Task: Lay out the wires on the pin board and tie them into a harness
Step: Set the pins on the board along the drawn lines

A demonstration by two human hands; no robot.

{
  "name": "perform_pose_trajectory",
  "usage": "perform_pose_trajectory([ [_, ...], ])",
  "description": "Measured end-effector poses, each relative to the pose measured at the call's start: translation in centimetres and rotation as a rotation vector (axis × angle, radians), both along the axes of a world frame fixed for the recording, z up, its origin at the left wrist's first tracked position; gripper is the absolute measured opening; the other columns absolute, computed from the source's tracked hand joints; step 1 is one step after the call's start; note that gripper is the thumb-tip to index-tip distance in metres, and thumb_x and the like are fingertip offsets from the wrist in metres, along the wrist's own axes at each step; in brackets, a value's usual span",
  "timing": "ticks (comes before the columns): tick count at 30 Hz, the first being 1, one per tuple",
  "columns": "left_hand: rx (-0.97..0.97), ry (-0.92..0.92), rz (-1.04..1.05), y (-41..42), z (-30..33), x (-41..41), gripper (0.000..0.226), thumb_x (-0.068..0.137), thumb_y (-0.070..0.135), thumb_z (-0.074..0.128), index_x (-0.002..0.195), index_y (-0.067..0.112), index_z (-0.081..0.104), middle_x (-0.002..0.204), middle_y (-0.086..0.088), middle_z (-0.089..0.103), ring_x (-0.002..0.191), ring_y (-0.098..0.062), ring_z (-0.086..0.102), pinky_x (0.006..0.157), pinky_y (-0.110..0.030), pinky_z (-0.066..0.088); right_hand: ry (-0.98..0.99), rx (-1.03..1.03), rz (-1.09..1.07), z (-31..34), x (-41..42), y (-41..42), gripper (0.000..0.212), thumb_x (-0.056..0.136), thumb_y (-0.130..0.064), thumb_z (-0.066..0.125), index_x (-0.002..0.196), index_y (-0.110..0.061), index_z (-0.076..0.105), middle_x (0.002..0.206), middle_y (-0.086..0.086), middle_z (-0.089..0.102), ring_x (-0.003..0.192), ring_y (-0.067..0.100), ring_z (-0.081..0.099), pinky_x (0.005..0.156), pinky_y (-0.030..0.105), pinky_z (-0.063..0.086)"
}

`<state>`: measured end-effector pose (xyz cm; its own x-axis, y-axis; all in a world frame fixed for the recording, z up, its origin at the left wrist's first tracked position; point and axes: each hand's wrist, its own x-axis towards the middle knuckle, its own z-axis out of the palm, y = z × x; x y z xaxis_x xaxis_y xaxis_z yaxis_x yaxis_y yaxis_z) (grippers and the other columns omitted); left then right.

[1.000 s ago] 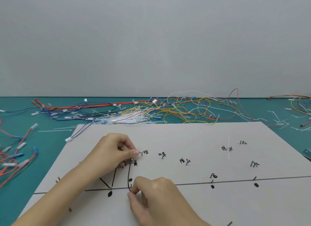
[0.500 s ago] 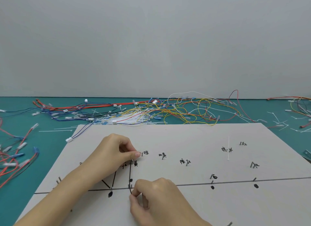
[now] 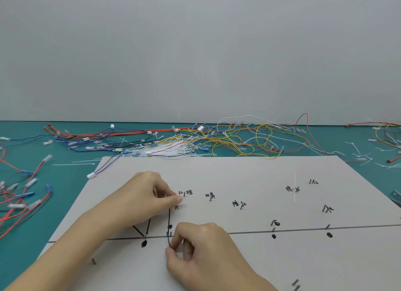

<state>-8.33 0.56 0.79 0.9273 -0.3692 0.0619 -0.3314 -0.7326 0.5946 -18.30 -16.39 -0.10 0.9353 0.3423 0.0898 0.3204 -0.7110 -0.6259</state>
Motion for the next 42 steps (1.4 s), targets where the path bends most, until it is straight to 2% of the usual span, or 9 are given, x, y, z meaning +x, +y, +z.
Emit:
perform_pose_trajectory([
  [6,-0.005,-0.091,-0.053,-0.4,0.0,-0.4,0.005,0.079,0.035,0.077,0.081,0.039,0.075,0.08,0.01,0.061,0.077,0.0,0.057,0.063,-0.013,0.042,-0.034,-0.055,0.034,0.2,-0.1,0.4,0.015,0.089,-0.04,0.053,0.092,-0.026,0.056,0.074,-0.009,0.049,0.08,0.016,0.055,0.077,0.025,0.042],
  [10,-0.015,-0.14,-0.071,-0.7,0.3,-0.4,0.012,0.076,0.023,0.082,0.07,0.03,0.074,0.071,0.012,0.065,0.074,-0.002,0.06,0.061,-0.009,0.042,-0.073,-0.092,0.034,0.1,-0.2,0.4,0.02,0.092,-0.043,0.049,0.1,-0.025,0.054,0.084,-0.011,0.044,0.081,0.016,0.051,0.079,0.027,0.039],
  [19,-0.014,-0.117,-0.102,-0.6,0.9,-0.7,0.012,0.071,0.017,0.084,0.068,0.025,0.076,0.069,0.022,0.066,0.068,0.0,0.064,0.059,-0.007,0.043,-0.146,0.046,0.0,-0.2,-0.2,0.2,0.018,0.088,-0.043,0.053,0.097,-0.028,0.054,0.074,-0.011,0.048,0.076,0.011,0.05,0.074,0.028,0.044],
  [23,-0.009,-0.105,-0.08,-0.6,0.8,-0.8,0.013,0.072,0.017,0.084,0.068,0.027,0.077,0.067,0.024,0.067,0.068,0.001,0.064,0.061,-0.009,0.045,-0.152,0.052,0.026,-0.4,-0.2,0.3,0.019,0.091,-0.033,0.049,0.094,-0.022,0.065,0.084,-0.006,0.057,0.076,0.015,0.055,0.077,0.036,0.047],
  [28,-0.023,-0.075,-0.056,-0.6,0.9,-0.6,0.013,0.071,0.015,0.085,0.07,0.026,0.078,0.066,0.02,0.07,0.065,0.003,0.065,0.061,-0.009,0.048,-0.203,-0.067,0.076,-0.5,-0.2,-0.1,0.026,0.092,-0.034,0.046,0.099,-0.024,0.068,0.091,-0.004,0.05,0.079,0.021,0.055,0.074,0.034,0.046],
  [32,0.014,-0.069,-0.082,-0.4,0.5,-0.7,0.011,0.074,0.023,0.084,0.07,0.029,0.075,0.073,0.011,0.064,0.07,0.0,0.062,0.063,-0.015,0.049,-0.227,-0.037,0.063,-0.3,-0.2,-0.3,0.024,0.092,-0.039,0.048,0.101,-0.028,0.067,0.094,-0.007,0.05,0.082,0.013,0.054,0.076,0.031,0.044],
  [35,0.03,-0.078,-0.064,-0.5,0.2,-0.6,0.012,0.075,0.026,0.082,0.068,0.029,0.072,0.075,0.01,0.063,0.073,0.0,0.06,0.064,-0.016,0.048,-0.259,0.04,0.012,0.2,0.2,-0.9,0.014,0.09,-0.037,0.052,0.091,-0.027,0.062,0.087,-0.011,0.047,0.079,0.003,0.048,0.076,0.028,0.044],
  [39,0.067,-0.093,-0.047,-0.6,0.1,-0.6,0.013,0.078,0.028,0.079,0.069,0.03,0.069,0.076,0.012,0.062,0.077,0.002,0.058,0.064,-0.014,0.044,-0.406,0.175,-0.158,1.8,1.4,-3.0,0.006,0.083,-0.026,0.06,0.078,-0.022,0.06,0.075,-0.01,0.049,0.065,0.002,0.044,0.061,0.018,0.035],
  [42,0.089,-0.087,-0.024,-0.9,0.0,-0.7,0.015,0.08,0.027,0.077,0.069,0.029,0.067,0.075,0.013,0.063,0.076,0.004,0.056,0.063,-0.014,0.044,-0.305,-0.04,-0.354,2.6,2.6,-6.5,0.013,0.086,-0.035,0.054,0.077,-0.026,0.053,0.074,-0.01,0.052,0.07,0.006,0.049,0.063,0.028,0.038],
])
